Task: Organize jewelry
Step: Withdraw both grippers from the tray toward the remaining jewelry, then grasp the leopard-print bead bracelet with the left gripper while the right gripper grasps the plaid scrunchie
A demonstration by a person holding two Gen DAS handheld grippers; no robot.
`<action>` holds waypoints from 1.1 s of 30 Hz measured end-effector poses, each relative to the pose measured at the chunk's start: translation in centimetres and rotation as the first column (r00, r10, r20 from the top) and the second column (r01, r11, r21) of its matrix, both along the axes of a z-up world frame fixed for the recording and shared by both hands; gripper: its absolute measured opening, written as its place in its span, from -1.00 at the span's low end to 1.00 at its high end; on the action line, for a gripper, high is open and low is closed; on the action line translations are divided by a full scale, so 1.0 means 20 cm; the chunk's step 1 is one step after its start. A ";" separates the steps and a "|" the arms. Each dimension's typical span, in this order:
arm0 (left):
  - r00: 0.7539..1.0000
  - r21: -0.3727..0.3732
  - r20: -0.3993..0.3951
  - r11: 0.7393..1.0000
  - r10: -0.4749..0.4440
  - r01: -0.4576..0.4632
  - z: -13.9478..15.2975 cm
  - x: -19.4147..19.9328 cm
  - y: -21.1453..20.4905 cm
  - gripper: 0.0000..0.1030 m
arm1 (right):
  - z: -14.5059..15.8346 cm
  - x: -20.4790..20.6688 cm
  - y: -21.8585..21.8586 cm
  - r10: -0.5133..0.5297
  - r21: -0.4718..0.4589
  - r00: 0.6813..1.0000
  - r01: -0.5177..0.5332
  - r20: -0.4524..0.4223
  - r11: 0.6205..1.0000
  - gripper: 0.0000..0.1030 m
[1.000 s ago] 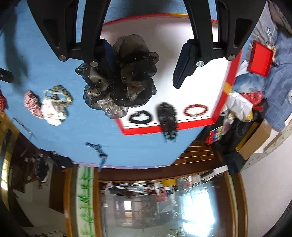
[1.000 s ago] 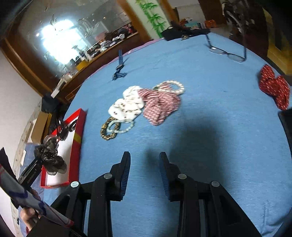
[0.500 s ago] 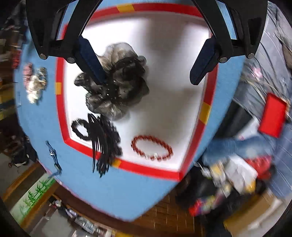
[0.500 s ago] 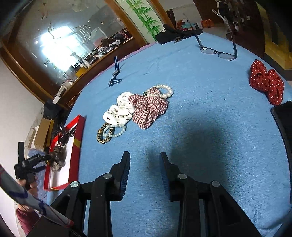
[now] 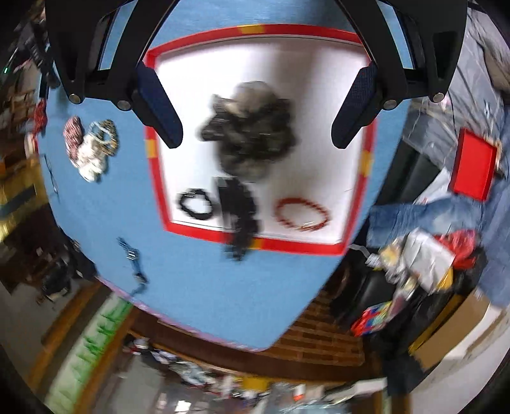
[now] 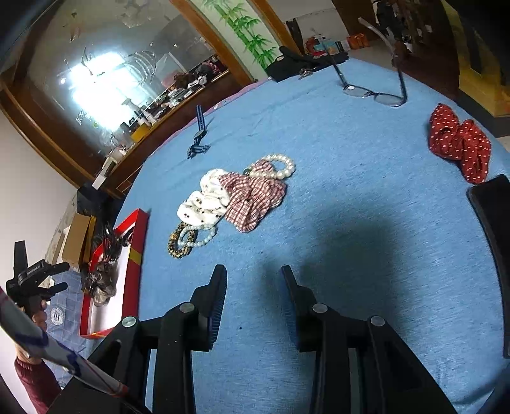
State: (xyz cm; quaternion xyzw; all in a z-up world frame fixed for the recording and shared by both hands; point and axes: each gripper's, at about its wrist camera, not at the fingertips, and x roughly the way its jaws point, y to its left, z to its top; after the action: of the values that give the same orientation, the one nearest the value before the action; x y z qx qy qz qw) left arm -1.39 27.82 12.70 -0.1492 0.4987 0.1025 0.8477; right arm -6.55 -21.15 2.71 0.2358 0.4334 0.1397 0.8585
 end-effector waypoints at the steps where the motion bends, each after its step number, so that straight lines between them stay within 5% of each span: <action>1: 1.000 0.006 0.006 1.000 -0.021 0.020 0.00 0.01 -0.06 0.82 | 0.00 0.00 -0.02 -0.007 -0.002 1.000 0.007 0.001 1.000 -0.30; 7: 0.975 0.010 0.050 0.976 -0.216 0.216 -0.02 0.09 -0.52 0.82 | 0.01 -0.03 -0.12 -0.056 -0.007 0.998 0.056 0.006 0.998 -0.29; 13: 0.948 0.032 0.037 0.949 -0.316 0.315 -0.14 0.22 -0.88 0.81 | 0.00 -0.06 -0.21 -0.095 -0.013 0.995 0.095 0.007 0.995 -0.29; 16: 0.939 0.016 0.003 0.939 -0.343 0.343 -0.24 0.31 -1.00 0.50 | -0.01 -0.08 -0.26 -0.112 -0.008 0.994 0.112 0.004 0.994 -0.29; 20: 0.943 -0.030 -0.073 0.946 -0.324 0.322 -0.38 0.41 -1.04 -0.35 | -0.03 -0.08 -0.32 -0.129 0.004 0.992 0.129 -0.004 0.992 -0.29; 27: 0.947 -0.100 -0.106 0.951 -0.303 0.293 -0.50 0.53 -1.02 -0.36 | -0.04 -0.09 -0.36 -0.133 0.013 0.991 0.133 -0.007 0.991 -0.28; 33: 0.948 -0.048 -0.109 0.954 -0.299 0.295 -0.54 0.58 -1.06 -0.42 | -0.05 -0.07 -0.34 -0.125 0.010 0.992 0.125 -0.016 0.992 -0.27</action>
State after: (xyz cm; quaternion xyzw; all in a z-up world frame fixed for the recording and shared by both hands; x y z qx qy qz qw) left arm 10.30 6.63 1.86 -0.0795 0.5650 -0.0257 0.8208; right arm -8.00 -27.96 1.70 0.2684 0.4233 0.0861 0.8611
